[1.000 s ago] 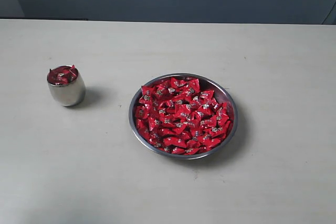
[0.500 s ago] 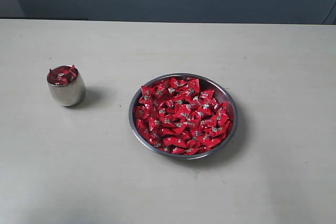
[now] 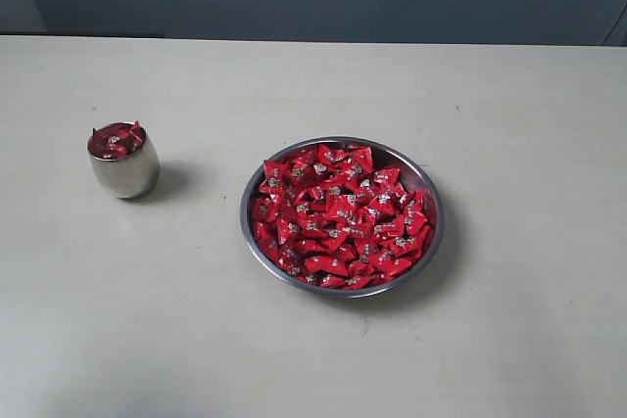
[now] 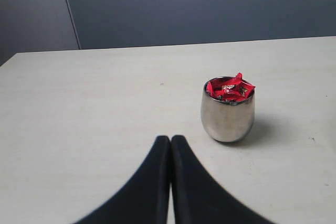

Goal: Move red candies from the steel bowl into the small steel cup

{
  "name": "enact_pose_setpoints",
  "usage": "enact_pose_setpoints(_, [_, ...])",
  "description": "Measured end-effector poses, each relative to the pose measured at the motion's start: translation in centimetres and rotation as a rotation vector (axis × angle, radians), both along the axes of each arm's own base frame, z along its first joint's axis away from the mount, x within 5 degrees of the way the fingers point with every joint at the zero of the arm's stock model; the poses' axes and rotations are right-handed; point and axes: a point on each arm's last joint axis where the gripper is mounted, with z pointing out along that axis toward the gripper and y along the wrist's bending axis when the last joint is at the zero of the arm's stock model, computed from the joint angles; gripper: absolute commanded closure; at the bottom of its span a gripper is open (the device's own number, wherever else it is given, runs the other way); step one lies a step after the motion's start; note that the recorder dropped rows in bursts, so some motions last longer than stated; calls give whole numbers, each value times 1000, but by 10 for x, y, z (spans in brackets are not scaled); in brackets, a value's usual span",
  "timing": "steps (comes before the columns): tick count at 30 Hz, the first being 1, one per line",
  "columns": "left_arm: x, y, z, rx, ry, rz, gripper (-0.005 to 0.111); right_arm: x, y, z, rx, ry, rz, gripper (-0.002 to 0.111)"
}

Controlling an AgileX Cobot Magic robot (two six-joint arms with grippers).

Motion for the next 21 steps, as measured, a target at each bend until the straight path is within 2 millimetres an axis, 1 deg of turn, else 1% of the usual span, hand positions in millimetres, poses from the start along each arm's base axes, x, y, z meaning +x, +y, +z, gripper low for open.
enact_pose_setpoints(4, [0, 0, 0, 0, 0, 0, 106, 0, 0, -3, 45, 39, -10, 109])
enact_pose_setpoints(6, [0, 0, 0, 0, 0, 0, 106, 1, -2, -8, 69, 59, -26, 109])
enact_pose_setpoints(7, [0, 0, 0, 0, 0, 0, 106, 4, -5, -17, 88, 84, -60, 109])
enact_pose_setpoints(8, [0, 0, 0, 0, 0, 0, 106, 5, -6, -21, 104, 92, -80, 109])
enact_pose_setpoints(10, [0, 0, 0, 0, 0, 0, 106, 11, -14, -37, 106, 105, -167, 109])
enact_pose_setpoints(12, [0, 0, 0, 0, 0, 0, 106, 14, -18, -47, 103, 95, -199, 109])
enact_pose_setpoints(13, [0, 0, 0, 0, 0, 0, 106, 16, -18, -50, 102, 90, -205, 109])
enact_pose_setpoints(15, [0, 0, 0, 0, 0, 0, 106, 19, -20, -62, 96, 94, -216, 109])
enact_pose_setpoints(16, [0, 0, 0, 0, 0, 0, 106, 20, -20, -73, 101, 109, -223, 109])
enact_pose_setpoints(21, [0, 0, 0, 0, 0, 0, 106, 17, -22, -101, 73, 143, -234, 109])
